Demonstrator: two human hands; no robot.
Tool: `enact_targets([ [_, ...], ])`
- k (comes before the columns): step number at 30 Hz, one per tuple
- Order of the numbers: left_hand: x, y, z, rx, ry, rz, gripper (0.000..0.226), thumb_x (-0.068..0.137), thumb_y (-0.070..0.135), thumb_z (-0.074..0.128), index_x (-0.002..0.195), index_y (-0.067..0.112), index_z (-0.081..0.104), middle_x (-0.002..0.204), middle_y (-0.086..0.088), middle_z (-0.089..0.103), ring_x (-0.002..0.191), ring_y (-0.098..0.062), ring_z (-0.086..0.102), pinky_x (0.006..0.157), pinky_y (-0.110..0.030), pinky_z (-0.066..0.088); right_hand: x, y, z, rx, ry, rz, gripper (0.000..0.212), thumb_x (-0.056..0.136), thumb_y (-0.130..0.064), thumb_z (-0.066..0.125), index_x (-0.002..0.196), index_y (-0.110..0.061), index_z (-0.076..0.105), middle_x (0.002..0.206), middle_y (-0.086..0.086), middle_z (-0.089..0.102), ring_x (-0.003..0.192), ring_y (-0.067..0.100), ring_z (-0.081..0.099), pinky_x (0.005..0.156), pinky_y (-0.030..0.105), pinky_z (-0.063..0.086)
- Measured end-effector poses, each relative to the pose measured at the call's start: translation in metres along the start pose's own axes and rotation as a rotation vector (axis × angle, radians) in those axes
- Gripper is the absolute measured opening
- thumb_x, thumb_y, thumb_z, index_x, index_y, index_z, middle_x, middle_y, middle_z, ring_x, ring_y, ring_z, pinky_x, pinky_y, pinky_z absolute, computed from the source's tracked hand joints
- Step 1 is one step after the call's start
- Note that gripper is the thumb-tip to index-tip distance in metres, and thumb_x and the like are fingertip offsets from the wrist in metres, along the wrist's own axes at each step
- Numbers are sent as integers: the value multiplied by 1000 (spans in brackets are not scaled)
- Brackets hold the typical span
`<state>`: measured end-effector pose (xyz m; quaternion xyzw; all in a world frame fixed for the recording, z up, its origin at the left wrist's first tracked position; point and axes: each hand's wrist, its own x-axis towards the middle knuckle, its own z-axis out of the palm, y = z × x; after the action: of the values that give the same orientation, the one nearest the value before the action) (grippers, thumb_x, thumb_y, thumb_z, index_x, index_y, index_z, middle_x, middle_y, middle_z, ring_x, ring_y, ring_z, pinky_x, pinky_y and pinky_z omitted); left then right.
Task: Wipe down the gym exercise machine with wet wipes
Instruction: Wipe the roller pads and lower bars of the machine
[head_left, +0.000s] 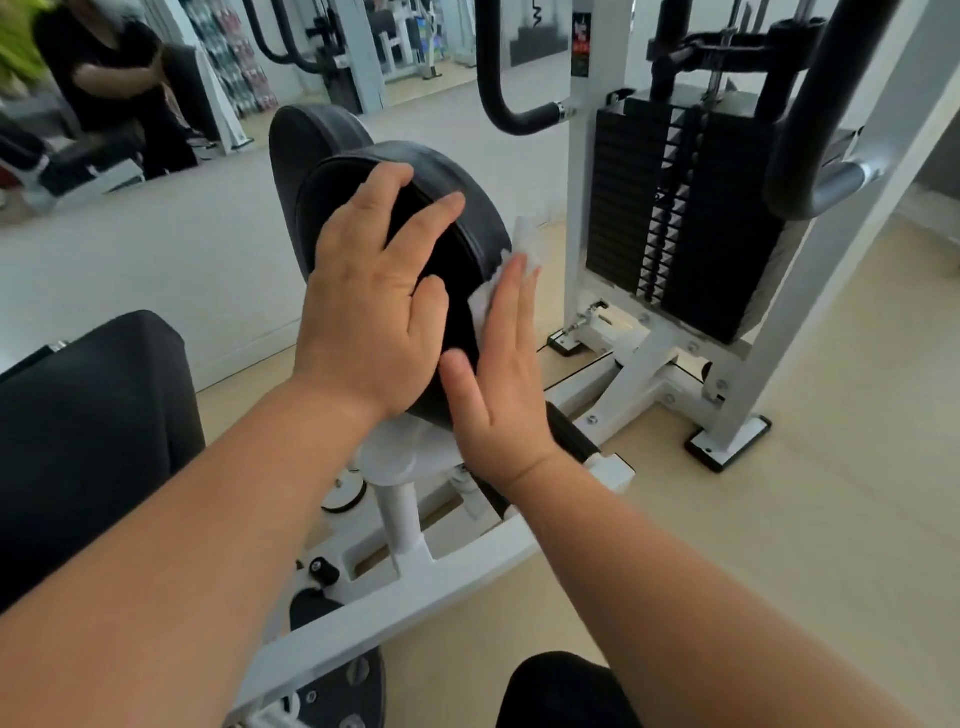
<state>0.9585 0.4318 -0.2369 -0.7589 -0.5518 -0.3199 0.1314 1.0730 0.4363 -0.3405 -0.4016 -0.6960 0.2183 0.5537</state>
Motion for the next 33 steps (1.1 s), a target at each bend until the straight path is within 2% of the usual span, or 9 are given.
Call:
enact_targets([
  [5,1,4,-1,42,7,1,47,95,27,48,141,20,53,154,-10,35,135,-31,40,108,-26,23,-87,20,33,61,-152,306,100,88,-88,12,157,-24,-21,165,-10,-28,155,6,-21,128,29,-4],
  [9,0,15,1,122,77,12,54,90,49,62,131,15,57,147,-16,42,129,-34,45,109,-36,34,-96,15,38,342,-106,582,107,80,-96,14,158,-33,-22,166,-19,-26,150,-9,-19,130,40,0],
  [15,-5,29,10,-24,145,-43,62,78,46,78,120,6,55,154,-16,39,140,-33,41,112,-47,41,-52,-8,-5,425,-23,417,92,94,-79,17,162,-21,-7,168,-14,-13,153,-8,-12,127,22,-3],
  [17,-10,24,4,-99,125,-11,61,80,39,80,122,4,54,155,-14,39,142,-29,40,108,-48,44,-50,-14,-22,438,-78,385,84,97,-71,18,162,-22,-4,169,-17,-7,153,-9,-7,128,24,0],
  [21,-15,5,-19,-240,31,52,63,78,28,81,127,2,52,150,-8,40,142,-22,38,109,-50,43,-74,-28,-38,410,-225,290,95,93,-82,14,163,-20,-6,165,-27,-12,154,-5,-10,123,14,-1],
  [25,-13,5,-34,-243,-13,59,67,82,28,69,143,7,50,138,-5,37,134,-14,39,113,-37,40,-93,-28,-29,445,-298,268,92,96,-80,12,163,-19,-6,170,-15,-12,156,1,-10,127,22,-2],
  [28,-7,21,-32,-212,132,-45,52,85,39,73,124,7,63,128,-11,46,122,-13,45,106,-16,36,-79,-30,-19,539,-315,345,83,97,-79,14,162,-32,-3,171,-16,-8,156,-1,-7,130,36,1],
  [31,-6,27,-30,-173,189,-70,48,80,34,79,113,3,64,123,-11,50,119,-15,49,105,-17,37,-44,-32,-9,558,-275,438,113,82,-93,15,164,-15,10,173,2,9,159,15,7,130,49,11],
  [33,-6,25,-31,-164,208,-52,44,78,29,80,110,2,65,121,-12,52,117,-15,50,103,-19,39,-13,-33,-6,567,-262,409,125,73,-100,16,164,-15,7,173,4,5,160,16,2,130,48,6],
])
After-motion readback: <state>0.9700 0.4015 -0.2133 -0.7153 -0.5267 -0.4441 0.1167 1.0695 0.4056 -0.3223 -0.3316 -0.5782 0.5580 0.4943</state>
